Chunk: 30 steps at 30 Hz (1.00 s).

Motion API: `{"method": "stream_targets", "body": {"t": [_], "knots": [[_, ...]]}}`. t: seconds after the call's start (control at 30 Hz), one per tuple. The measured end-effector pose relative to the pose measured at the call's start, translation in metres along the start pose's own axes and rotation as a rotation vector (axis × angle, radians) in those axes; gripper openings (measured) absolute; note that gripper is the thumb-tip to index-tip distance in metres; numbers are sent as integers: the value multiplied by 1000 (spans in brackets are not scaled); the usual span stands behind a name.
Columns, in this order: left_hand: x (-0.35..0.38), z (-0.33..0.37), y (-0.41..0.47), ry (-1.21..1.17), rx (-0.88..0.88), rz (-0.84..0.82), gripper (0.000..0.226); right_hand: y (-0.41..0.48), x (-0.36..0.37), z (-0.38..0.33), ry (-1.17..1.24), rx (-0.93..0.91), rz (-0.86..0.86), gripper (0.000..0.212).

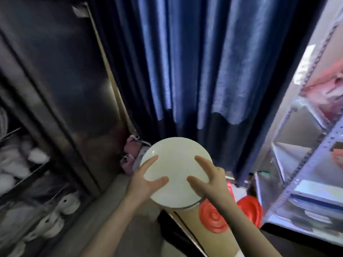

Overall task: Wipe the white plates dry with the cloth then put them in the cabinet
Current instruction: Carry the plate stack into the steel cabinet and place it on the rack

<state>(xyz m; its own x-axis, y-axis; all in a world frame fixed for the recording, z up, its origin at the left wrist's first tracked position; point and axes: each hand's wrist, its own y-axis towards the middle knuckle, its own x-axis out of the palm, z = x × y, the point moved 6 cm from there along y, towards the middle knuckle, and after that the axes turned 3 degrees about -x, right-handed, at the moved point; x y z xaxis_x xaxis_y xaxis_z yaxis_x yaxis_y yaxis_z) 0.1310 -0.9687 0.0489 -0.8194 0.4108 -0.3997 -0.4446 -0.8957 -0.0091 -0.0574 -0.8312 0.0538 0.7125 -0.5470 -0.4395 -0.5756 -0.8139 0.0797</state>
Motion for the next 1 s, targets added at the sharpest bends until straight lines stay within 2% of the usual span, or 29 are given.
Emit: {"method": "stream_targets", "body": {"t": [0.23, 0.5, 0.73, 1.0], "knots": [[-176, -68, 6, -38, -153, 400, 74, 73, 185, -90, 64, -175, -344, 61], [-310, -128, 16, -95, -283, 771, 64, 133, 365, -174, 178, -349, -641, 63], [-399, -160, 66, -134, -364, 979, 60, 201, 490, -240, 215, -434, -864, 59], [-485, -206, 100, -124, -421, 1077, 65, 237, 610, -292, 203, -496, -983, 55]]}}
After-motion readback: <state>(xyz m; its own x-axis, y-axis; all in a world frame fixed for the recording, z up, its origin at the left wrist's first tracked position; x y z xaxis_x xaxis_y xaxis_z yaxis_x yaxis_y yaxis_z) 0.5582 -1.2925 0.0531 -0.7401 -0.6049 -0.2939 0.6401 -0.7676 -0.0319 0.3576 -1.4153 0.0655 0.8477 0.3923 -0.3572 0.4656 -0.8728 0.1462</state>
